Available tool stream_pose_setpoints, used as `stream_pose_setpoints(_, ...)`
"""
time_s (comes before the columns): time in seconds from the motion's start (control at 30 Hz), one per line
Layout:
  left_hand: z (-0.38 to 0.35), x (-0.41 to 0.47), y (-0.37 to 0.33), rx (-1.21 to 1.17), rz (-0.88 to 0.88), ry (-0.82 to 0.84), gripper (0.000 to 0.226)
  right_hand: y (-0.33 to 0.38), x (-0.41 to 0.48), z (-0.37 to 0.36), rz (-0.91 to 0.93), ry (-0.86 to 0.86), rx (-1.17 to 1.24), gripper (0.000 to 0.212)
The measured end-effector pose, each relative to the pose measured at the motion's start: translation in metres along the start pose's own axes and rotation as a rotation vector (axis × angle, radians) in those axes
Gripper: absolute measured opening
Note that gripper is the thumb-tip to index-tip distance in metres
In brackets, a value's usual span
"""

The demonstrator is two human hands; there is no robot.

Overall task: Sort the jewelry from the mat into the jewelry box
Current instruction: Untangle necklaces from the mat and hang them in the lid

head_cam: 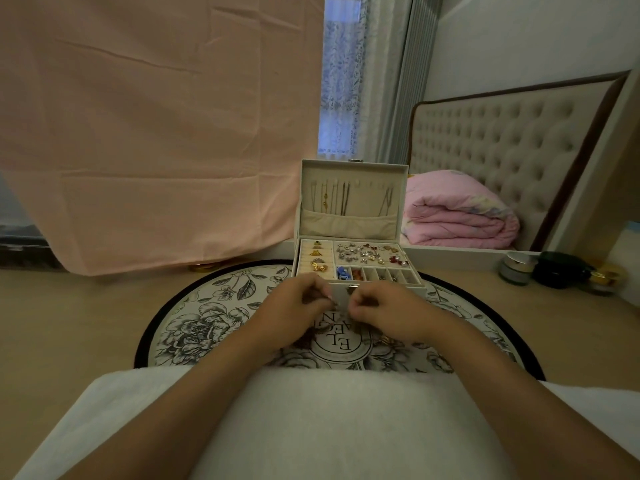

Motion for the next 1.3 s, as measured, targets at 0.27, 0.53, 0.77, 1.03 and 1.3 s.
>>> stream_pose_setpoints(0.27,0.001,-0.001,-0.008,-0.738,0.178,0.135,0.012,0.003,-0.002,-0.008,-0.06,-0.113,0.694,0.022)
stream_pose_setpoints(0.53,0.015,0.001,0.002,-0.388,0.242,0.059,0.039,0.002,-0.011,-0.004,-0.107,0.008,0.334,0.019)
stream_pose_setpoints(0.77,0.014,-0.003,0.012,0.13,0.248,0.24,0.036,-0.007,-0.009,0.012,-0.158,-0.042,-0.082,0.02)
stream_pose_setpoints(1.03,-0.009,-0.025,0.023,0.535,0.293,0.545,0.029,-0.007,-0.014,0.0,-0.155,0.183,-0.288,0.015)
stream_pose_setpoints(1.3,-0.02,-0.004,-0.002,0.75,-0.062,0.062,0.023,0.003,-0.006,0.015,-0.016,-0.022,-0.267,0.01)
Point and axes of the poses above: each hand's wrist, its own x-axis towards the middle knuckle, its own z-axis out of the back of the hand, y = z × x, the point moved 10 cm from there along x, towards the middle knuckle, and after that the axes turned 15 degrees about z, right-handed, at the moved point
